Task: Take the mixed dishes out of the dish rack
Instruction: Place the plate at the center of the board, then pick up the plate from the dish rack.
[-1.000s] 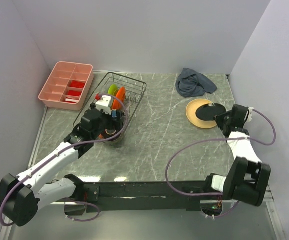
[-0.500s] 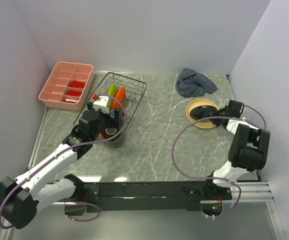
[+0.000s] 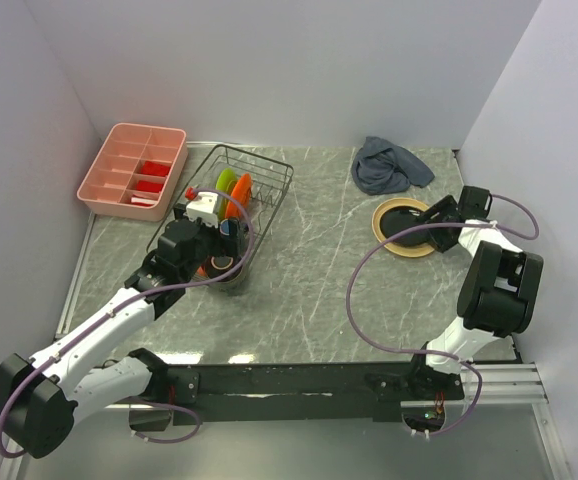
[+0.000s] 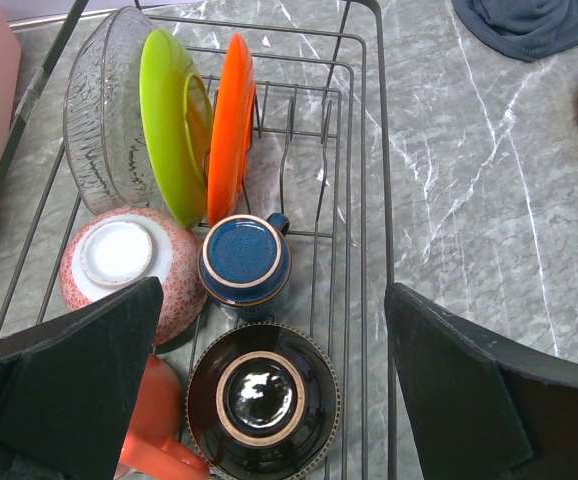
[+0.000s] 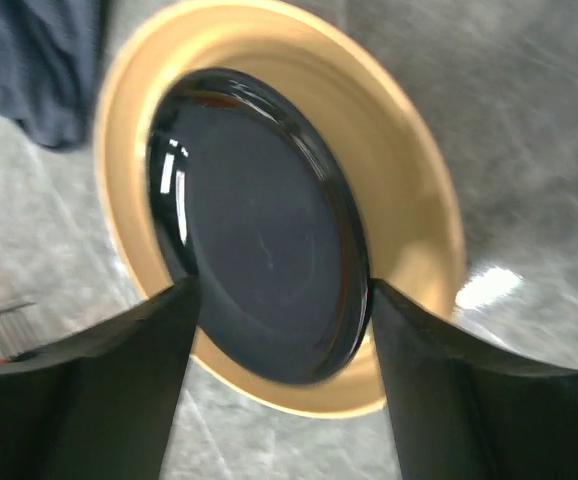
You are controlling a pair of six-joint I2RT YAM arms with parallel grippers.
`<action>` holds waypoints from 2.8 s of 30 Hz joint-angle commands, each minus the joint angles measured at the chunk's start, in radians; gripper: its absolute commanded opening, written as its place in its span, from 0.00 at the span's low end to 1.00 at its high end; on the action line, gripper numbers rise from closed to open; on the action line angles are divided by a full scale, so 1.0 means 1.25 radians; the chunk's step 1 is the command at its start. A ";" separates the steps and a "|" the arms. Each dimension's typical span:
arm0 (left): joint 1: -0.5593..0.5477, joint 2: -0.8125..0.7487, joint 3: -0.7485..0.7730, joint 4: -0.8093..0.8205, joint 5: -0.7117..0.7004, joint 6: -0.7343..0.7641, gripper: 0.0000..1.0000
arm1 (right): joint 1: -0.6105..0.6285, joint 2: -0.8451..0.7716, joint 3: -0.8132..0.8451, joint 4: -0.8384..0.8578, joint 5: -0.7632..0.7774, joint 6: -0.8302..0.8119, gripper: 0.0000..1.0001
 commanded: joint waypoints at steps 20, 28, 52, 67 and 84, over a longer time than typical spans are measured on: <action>0.006 0.180 0.202 -0.142 0.049 -0.116 0.99 | 0.225 -0.484 -0.113 -0.125 0.052 -0.102 0.98; 0.047 0.334 0.373 -0.246 0.049 -0.128 0.92 | 0.239 -0.611 -0.204 -0.117 -0.027 -0.115 0.99; 0.141 0.687 0.698 -0.405 0.118 0.033 0.52 | 0.239 -0.742 -0.345 -0.102 -0.120 -0.114 0.99; 0.143 0.731 0.753 -0.443 0.162 0.112 0.28 | 0.241 -0.724 -0.346 -0.089 -0.139 -0.114 0.99; 0.143 0.634 0.808 -0.536 0.185 0.191 0.20 | 0.243 -0.729 -0.354 -0.084 -0.155 -0.108 0.99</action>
